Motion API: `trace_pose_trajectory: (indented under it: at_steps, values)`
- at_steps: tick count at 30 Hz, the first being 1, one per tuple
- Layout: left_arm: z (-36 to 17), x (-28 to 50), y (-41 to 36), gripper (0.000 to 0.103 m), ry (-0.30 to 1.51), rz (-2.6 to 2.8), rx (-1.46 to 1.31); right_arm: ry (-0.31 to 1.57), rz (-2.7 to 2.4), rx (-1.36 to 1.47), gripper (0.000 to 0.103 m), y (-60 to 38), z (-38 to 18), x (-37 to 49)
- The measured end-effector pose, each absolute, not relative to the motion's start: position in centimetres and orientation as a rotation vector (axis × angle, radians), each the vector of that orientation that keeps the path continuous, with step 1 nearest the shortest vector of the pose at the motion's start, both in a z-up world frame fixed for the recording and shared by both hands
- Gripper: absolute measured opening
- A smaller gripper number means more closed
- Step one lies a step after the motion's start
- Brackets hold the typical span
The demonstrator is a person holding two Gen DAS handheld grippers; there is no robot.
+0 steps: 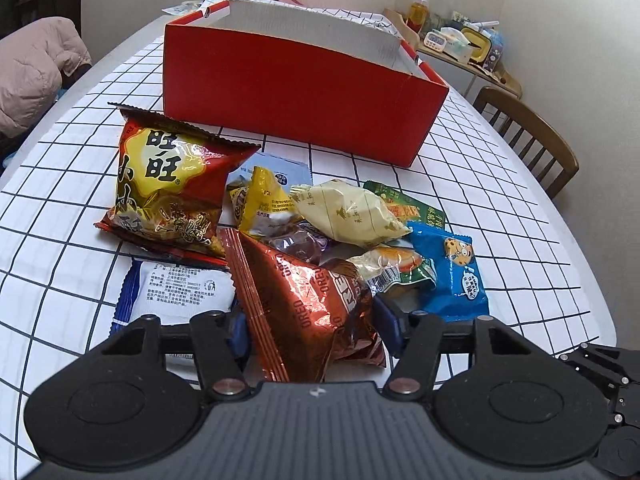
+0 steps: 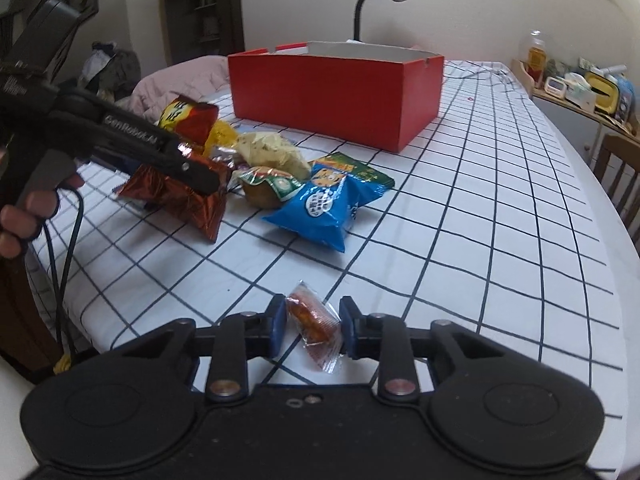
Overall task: Organize snacks
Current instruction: 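Grasp the red-brown chip bag with the left gripper while the right grasps the clear candy packet, then carry both snacks over the red box and open both grippers to drop them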
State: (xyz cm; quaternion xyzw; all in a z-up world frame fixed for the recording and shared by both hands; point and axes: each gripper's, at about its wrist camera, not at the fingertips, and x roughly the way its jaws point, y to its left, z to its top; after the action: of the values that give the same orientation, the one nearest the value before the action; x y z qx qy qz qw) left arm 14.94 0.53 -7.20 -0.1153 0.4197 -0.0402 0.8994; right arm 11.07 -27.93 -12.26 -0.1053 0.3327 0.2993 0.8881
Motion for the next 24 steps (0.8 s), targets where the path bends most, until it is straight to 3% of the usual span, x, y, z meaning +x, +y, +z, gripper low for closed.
trace_pose_trajectory:
  at_steps: [10, 24]
  values:
    - [-5.5, 12.6, 0.9, 0.056, 0.813, -0.091, -0.248, 0.644, 0.566, -0.188, 0.026, -27.5, -10.5, 10.0]
    - [1.1, 11.4, 1.5, 0.056, 0.715, -0.09, -0.189, 0.567, 0.537, -0.137, 0.026, -25.7, -4.2, 11.2]
